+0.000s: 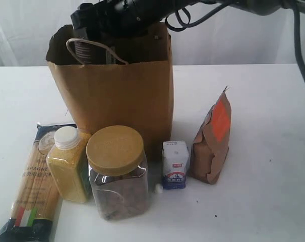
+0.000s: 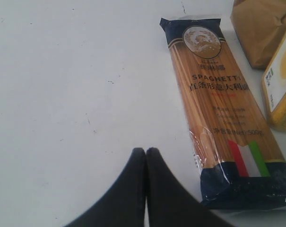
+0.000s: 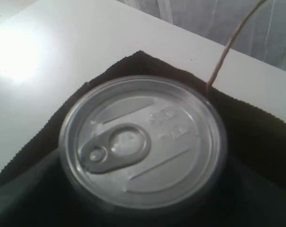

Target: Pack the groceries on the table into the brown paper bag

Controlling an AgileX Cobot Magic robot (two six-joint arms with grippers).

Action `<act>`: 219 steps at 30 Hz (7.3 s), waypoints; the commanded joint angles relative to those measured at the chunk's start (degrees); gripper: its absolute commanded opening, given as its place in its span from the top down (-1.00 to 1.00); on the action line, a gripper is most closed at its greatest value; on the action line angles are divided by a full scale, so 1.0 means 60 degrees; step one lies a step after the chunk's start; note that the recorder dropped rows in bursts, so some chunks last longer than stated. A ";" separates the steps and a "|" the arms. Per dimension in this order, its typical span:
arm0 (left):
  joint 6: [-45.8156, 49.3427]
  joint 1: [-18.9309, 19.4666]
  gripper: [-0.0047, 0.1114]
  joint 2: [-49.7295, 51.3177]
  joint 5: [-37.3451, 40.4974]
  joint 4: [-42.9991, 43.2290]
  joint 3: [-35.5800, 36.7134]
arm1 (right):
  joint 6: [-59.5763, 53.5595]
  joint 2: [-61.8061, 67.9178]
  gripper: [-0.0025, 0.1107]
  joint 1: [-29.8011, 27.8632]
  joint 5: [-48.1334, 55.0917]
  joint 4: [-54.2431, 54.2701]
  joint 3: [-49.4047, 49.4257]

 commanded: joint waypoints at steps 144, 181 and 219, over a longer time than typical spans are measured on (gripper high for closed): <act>-0.0785 -0.0047 0.92 -0.0043 -0.7501 0.0824 -0.1154 | 1.0775 -1.6652 0.96 -0.6585 -0.3673 -0.8102 1.7231; 0.9030 -0.0047 0.92 0.8860 0.5039 -0.8428 -0.8871 | 1.1216 -1.6652 0.96 -0.6585 -0.3710 -0.8042 1.7231; 1.2912 -0.3367 -0.66 1.1859 -0.2942 -1.1494 -0.4375 | 1.1216 -1.6652 0.96 -0.6585 -0.3751 -0.8042 1.7231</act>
